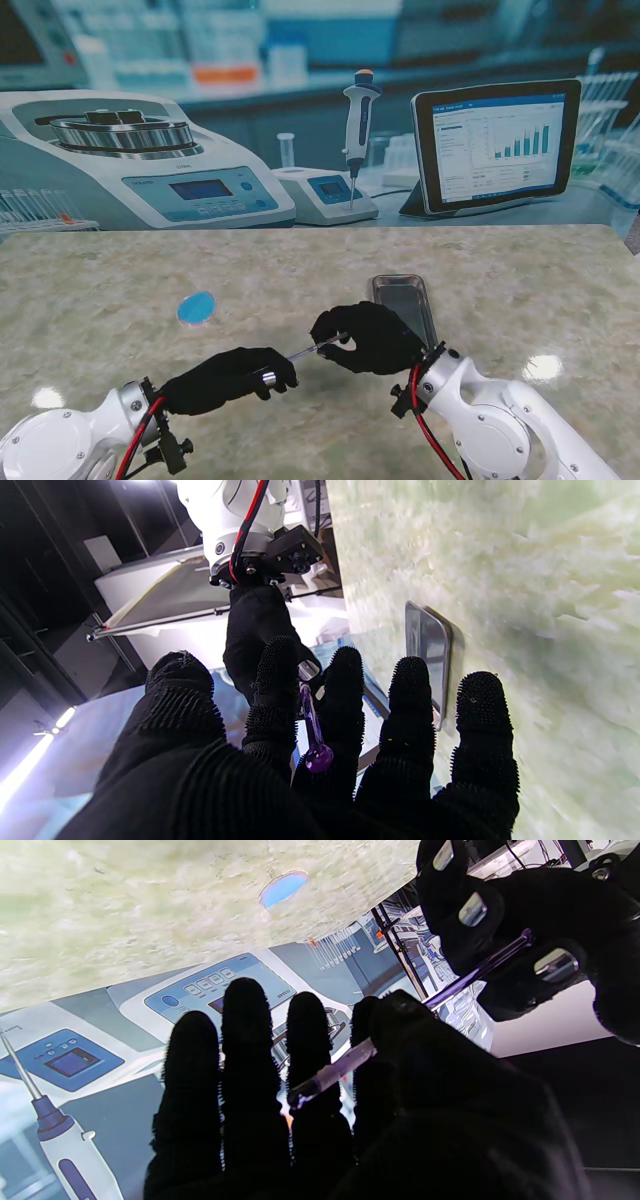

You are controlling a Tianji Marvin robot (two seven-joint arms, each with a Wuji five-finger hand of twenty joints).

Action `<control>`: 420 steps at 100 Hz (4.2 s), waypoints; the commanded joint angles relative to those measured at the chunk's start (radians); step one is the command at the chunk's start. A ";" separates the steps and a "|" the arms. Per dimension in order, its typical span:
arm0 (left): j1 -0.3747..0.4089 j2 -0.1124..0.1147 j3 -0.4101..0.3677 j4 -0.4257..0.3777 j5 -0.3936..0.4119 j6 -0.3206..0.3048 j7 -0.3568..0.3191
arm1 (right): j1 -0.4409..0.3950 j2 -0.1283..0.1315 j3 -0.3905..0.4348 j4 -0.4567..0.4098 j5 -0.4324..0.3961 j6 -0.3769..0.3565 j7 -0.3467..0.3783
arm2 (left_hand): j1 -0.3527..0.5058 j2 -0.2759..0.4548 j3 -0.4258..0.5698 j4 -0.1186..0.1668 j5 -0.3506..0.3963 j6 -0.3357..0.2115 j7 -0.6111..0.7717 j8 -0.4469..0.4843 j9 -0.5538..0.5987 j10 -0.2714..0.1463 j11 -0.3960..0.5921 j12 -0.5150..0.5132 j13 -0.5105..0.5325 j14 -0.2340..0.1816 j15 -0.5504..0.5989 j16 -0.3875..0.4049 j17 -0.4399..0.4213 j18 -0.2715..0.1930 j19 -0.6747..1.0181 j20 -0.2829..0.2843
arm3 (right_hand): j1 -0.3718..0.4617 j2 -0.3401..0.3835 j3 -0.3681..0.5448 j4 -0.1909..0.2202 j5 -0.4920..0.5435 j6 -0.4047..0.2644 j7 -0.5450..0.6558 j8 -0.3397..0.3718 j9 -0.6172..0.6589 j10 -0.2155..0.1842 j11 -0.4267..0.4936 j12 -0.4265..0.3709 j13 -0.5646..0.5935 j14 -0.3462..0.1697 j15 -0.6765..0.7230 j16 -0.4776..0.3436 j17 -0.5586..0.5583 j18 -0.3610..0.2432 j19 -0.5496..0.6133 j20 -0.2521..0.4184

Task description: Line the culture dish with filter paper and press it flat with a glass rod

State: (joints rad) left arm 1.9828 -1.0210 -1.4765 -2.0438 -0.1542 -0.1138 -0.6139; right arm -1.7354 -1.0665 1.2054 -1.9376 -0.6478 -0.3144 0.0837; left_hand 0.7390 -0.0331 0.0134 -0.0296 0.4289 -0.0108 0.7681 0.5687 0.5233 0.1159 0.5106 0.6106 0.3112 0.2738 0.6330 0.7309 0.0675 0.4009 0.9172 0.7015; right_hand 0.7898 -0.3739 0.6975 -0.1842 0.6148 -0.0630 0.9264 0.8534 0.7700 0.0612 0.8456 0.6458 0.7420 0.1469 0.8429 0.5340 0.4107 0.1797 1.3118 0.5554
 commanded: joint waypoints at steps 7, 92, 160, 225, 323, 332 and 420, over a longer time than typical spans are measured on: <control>0.006 0.001 0.001 -0.011 -0.001 0.008 -0.002 | 0.000 -0.006 -0.008 0.008 0.003 -0.002 -0.005 | -0.023 0.001 -0.004 0.024 0.016 0.028 0.051 0.044 0.043 -0.001 0.054 0.047 0.047 0.023 0.074 0.047 0.019 0.026 0.094 0.037 | 0.076 0.091 0.032 0.016 0.083 -0.081 0.062 0.033 0.002 0.000 -0.008 0.011 0.033 0.000 0.008 0.018 0.001 0.006 0.023 0.021; 0.023 -0.022 0.028 -0.054 0.151 0.056 0.155 | 0.008 -0.011 -0.030 0.027 0.000 -0.040 -0.043 | -0.036 -0.110 0.226 -0.014 0.209 -0.052 0.550 0.716 0.458 -0.139 0.787 0.445 0.542 -0.131 0.876 0.359 0.555 0.093 0.694 0.356 | 0.044 0.057 0.059 0.014 0.079 -0.076 0.057 -0.060 0.017 -0.001 -0.014 0.002 0.042 0.002 0.004 0.017 0.007 0.007 0.023 0.023; 0.028 -0.030 0.030 -0.064 0.206 0.067 0.207 | 0.002 -0.004 -0.025 0.008 -0.018 -0.054 -0.018 | -0.058 -0.163 0.365 -0.023 0.340 0.022 0.649 0.816 0.619 -0.205 0.936 0.468 0.739 -0.217 1.061 0.307 0.799 0.049 0.925 0.201 | -0.151 0.000 0.149 0.058 -0.215 -0.078 -0.207 -0.246 -0.207 -0.012 -0.100 -0.115 -0.132 -0.025 -0.144 -0.038 -0.133 0.007 -0.078 0.036; 0.027 -0.037 0.019 -0.058 0.240 0.053 0.243 | -0.086 -0.010 0.037 -0.044 -0.041 0.007 -0.045 | -0.061 -0.162 0.378 -0.020 0.355 0.035 0.659 0.831 0.633 -0.202 0.945 0.465 0.751 -0.213 1.076 0.295 0.811 0.054 0.944 0.182 | -0.312 0.076 -0.067 0.128 -0.394 -0.019 -0.494 -0.271 -0.458 -0.012 -0.364 -0.312 -0.449 -0.052 -0.510 -0.207 -0.412 0.052 -0.405 -0.065; -0.003 -0.049 -0.008 -0.044 0.427 0.054 0.332 | -0.141 -0.048 -0.037 0.055 -0.010 0.172 -0.231 | -0.073 -0.165 0.384 -0.018 0.369 0.026 0.666 0.831 0.649 -0.209 0.946 0.462 0.767 -0.209 1.087 0.287 0.831 0.058 0.959 0.172 | -0.299 0.176 -0.250 0.152 -0.529 -0.065 -0.608 -0.329 -0.585 -0.053 -0.516 -0.423 -0.617 -0.121 -0.679 -0.326 -0.537 0.014 -0.665 -0.232; -0.011 -0.049 -0.024 -0.039 0.456 0.058 0.335 | -0.140 -0.050 -0.039 0.064 -0.001 0.172 -0.238 | -0.075 -0.167 0.387 -0.017 0.371 0.025 0.667 0.830 0.651 -0.209 0.946 0.461 0.767 -0.208 1.087 0.286 0.832 0.058 0.960 0.170 | -0.298 0.179 -0.271 0.154 -0.528 -0.071 -0.635 -0.342 -0.588 -0.055 -0.530 -0.437 -0.622 -0.119 -0.684 -0.330 -0.533 0.015 -0.683 -0.233; -0.180 -0.046 -0.061 0.177 0.824 0.174 0.387 | -0.148 -0.058 -0.023 0.074 0.028 0.161 -0.262 | -0.087 -0.161 0.394 -0.019 0.366 0.011 0.665 0.830 0.646 -0.220 0.942 0.461 0.766 -0.208 1.088 0.279 0.833 0.059 0.964 0.161 | -0.290 0.191 -0.302 0.159 -0.524 -0.052 -0.625 -0.328 -0.589 -0.049 -0.523 -0.434 -0.618 -0.124 -0.682 -0.326 -0.532 0.017 -0.682 -0.206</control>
State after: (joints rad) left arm 1.8132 -1.0698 -1.5376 -1.8848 0.6655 0.0458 -0.2264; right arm -1.8770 -1.1185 1.1835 -1.8668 -0.6254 -0.1537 -0.1765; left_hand 0.6654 -0.1902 0.3754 -0.0307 0.7688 -0.0609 1.3811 1.3707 1.1344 0.0062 1.3908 1.0552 1.0287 0.1159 1.6557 1.0196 0.8676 0.4530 1.7476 0.8943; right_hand 0.5096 -0.2150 0.4152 -0.0510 0.1241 -0.1106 0.3045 0.5175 0.2090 0.0422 0.3304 0.2168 0.1487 0.0591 0.1958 0.2166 -0.1066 0.2214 0.6478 0.3393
